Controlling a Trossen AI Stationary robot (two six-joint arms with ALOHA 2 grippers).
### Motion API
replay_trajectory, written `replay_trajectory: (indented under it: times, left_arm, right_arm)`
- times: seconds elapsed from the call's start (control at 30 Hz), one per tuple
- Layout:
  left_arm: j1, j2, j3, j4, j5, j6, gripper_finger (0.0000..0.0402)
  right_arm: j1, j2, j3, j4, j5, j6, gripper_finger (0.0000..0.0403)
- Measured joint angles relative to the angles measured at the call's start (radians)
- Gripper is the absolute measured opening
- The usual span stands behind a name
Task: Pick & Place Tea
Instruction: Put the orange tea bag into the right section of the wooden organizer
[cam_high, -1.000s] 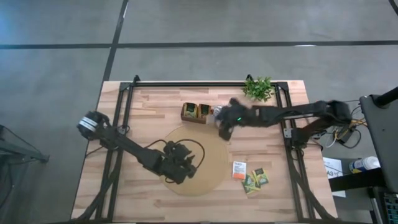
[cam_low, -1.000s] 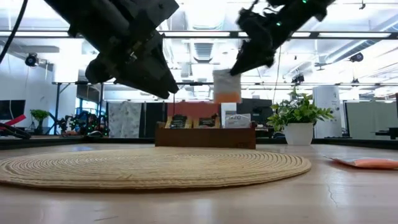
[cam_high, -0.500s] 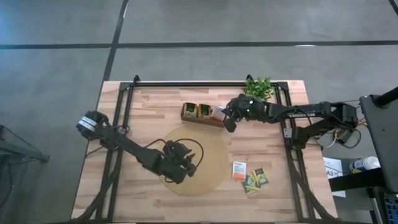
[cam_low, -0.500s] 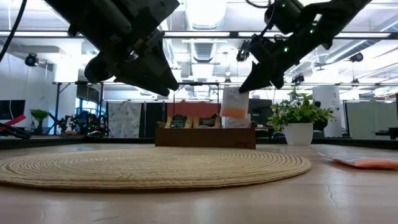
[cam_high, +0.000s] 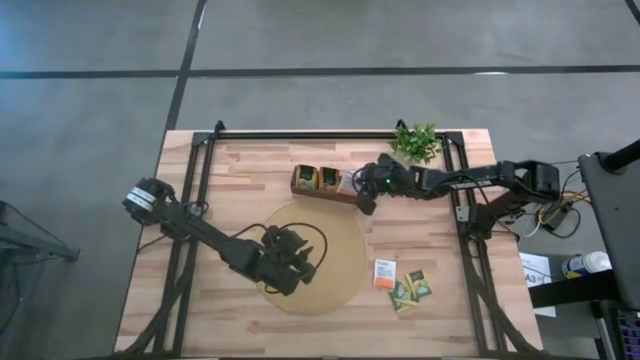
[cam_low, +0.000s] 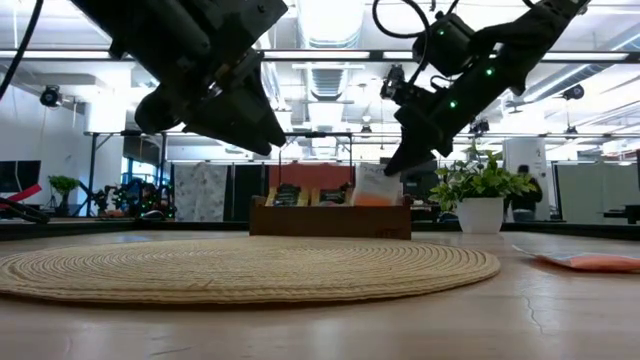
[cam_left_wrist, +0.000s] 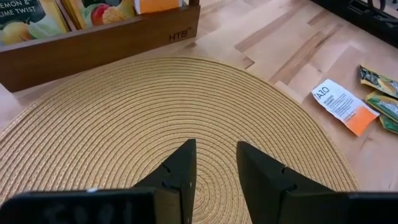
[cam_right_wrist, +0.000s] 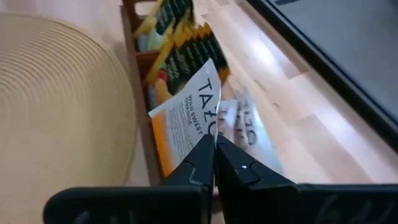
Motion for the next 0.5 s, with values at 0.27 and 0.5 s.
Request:
replay_trajectory:
  times: [0.27,0.5]
  left_arm:
    - [0.002,0.0,-0.002,-0.015,0.0,0.0,0.0109]
    - [0.007,0.0,-0.015,-0.016,0.0,-0.028,0.011]
  right_arm:
    - [0.001,-0.017,0.001,-0.073,0.026,-0.059,0.0008]
    - [0.008,-0.013,0.001,-0.066,-0.057,-0.059,0.0008]
